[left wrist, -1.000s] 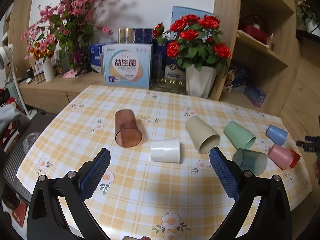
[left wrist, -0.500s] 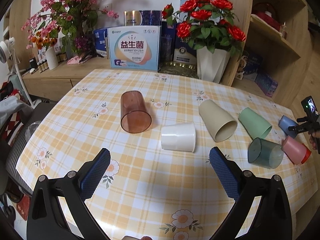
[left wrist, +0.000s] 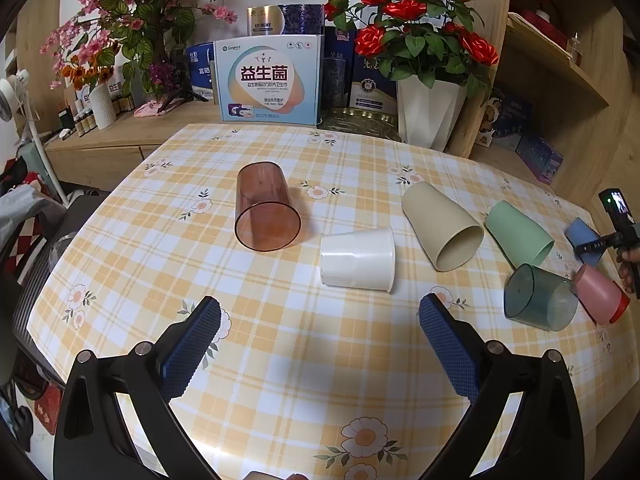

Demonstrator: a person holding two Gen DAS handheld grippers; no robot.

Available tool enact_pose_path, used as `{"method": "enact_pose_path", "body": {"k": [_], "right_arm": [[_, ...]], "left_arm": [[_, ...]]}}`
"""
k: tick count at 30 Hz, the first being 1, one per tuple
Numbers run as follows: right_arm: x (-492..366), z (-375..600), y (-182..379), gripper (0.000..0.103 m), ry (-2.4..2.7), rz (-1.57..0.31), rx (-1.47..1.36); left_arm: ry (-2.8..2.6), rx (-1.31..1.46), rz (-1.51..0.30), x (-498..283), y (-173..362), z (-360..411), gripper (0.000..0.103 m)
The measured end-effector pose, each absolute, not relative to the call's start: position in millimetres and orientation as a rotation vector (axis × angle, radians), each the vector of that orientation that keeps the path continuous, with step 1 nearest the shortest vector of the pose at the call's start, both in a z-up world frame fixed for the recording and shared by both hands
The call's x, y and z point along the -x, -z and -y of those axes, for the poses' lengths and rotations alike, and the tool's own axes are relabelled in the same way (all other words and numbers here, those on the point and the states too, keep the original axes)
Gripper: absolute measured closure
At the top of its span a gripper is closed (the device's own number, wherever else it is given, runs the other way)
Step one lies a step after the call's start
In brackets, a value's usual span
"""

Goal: Flip cup upside down
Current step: 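Close the right tool on the blue cup and lift it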

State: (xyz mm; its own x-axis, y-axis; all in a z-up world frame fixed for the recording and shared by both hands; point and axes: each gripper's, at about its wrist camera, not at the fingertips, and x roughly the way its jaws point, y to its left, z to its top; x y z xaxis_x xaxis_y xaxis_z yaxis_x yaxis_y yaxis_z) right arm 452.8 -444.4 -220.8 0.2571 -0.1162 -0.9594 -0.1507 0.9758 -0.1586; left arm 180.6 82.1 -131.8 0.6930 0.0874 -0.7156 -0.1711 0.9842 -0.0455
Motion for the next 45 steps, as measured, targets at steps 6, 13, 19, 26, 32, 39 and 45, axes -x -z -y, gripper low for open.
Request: {"method": "enact_pose_path", "body": {"k": [6,13,19,26,32,39,45], "right_arm": [[-464.2,451.8,228.5,0.033,0.017,-1.359,0.141],[-456.3,469.5,222.2,0.035,0.013,-1.295,-0.036],[-437.6,483.7,200.3,0.036,0.035,-1.212,-0.207],[-403.4,464.6,159.9,0.036,-0.024,-1.119,-0.298],[-358.7,403.7,112.0,0.036,-0.158,-1.072,-0.299],[-308.2,299.9,72.1,0.036,-0.376,-1.067,-0.233],[-282.5,202.5,88.1,0.036,-0.531,-1.144,-0.212]], "left_arm": [[-0.149,0.114,-0.802,-180.6,133.1,-83.3,0.006],[-0.152,0.128,-0.806,-180.3,133.9,-85.9,0.006],[-0.146,0.152,-0.797,-177.5,131.5,-86.9,0.006],[-0.118,0.158,-0.778,-167.3,124.2,-87.5,0.006],[-0.103,0.159,-0.78,-159.4,119.1,-98.2,0.006],[-0.109,0.156,-0.797,-145.3,119.5,-116.2,0.006],[-0.119,0.177,-0.799,-127.7,120.5,-134.1,0.006]]}}
